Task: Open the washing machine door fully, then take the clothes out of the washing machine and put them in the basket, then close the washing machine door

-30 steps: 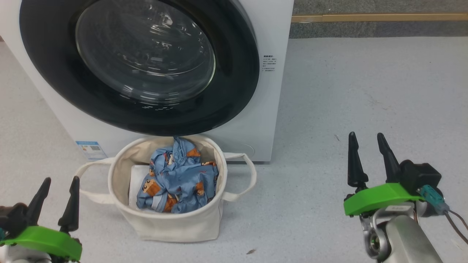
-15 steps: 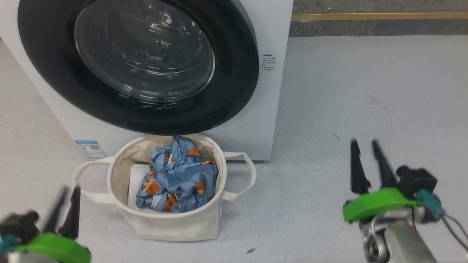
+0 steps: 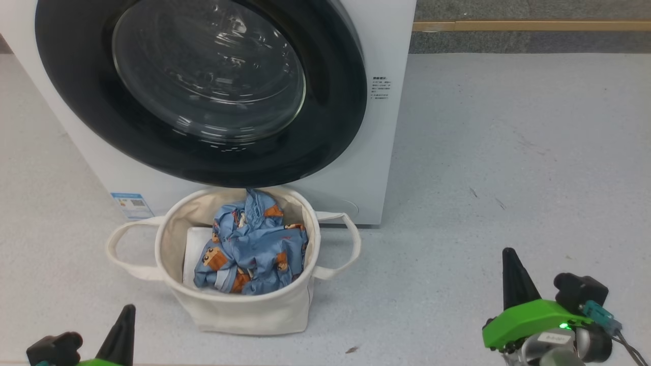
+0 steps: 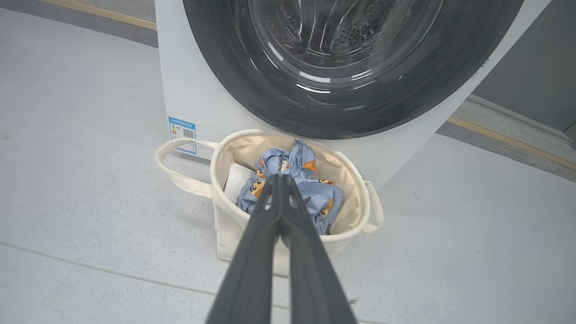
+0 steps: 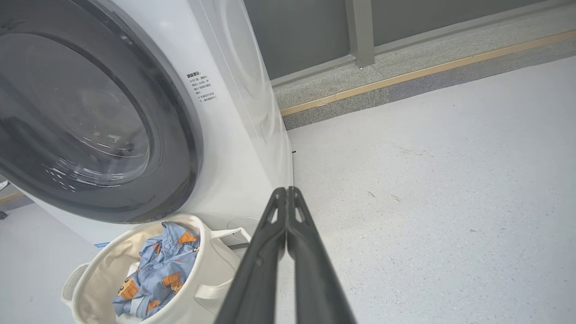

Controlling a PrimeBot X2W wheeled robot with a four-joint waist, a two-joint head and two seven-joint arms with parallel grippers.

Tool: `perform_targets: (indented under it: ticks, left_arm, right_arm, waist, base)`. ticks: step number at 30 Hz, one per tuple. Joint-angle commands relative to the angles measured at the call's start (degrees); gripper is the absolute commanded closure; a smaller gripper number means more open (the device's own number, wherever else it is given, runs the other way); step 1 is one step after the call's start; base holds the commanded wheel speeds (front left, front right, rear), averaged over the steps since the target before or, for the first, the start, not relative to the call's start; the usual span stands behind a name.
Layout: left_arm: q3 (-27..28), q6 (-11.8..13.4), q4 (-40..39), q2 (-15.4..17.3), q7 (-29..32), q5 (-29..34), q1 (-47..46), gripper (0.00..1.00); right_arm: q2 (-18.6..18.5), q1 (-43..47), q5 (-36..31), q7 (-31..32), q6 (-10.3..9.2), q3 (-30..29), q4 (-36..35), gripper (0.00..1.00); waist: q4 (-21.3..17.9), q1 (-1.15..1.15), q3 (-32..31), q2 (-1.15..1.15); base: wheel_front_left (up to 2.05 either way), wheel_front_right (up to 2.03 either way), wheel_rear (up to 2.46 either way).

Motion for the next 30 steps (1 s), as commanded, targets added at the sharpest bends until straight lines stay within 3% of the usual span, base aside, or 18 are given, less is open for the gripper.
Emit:
perform_targets:
  ticks: [1, 30]
  left_arm:
    - [1.3, 0.0, -1.9, 0.9, 0.4, -1.1, -2.5, 1.0]
    - [4.9, -0.1, -5.7, -3.4, 5.3, -16.1, -1.9, 1.0]
  right_arm:
    - [-0.1, -2.7, 1.4, 0.2, 0.0, -0.4, -2.2, 1.0]
    - [-0.1, -1.5, 19.9, 5.1, 0.0, -3.0, -4.0, 1.0]
  waist:
    - [0.1, -0.01, 0.0, 0.0]
    - [2.7, -0.02, -0.1, 0.0]
  base:
    - [0.0, 0.0, 0.0]
    - [0.0, 0.0, 0.0]
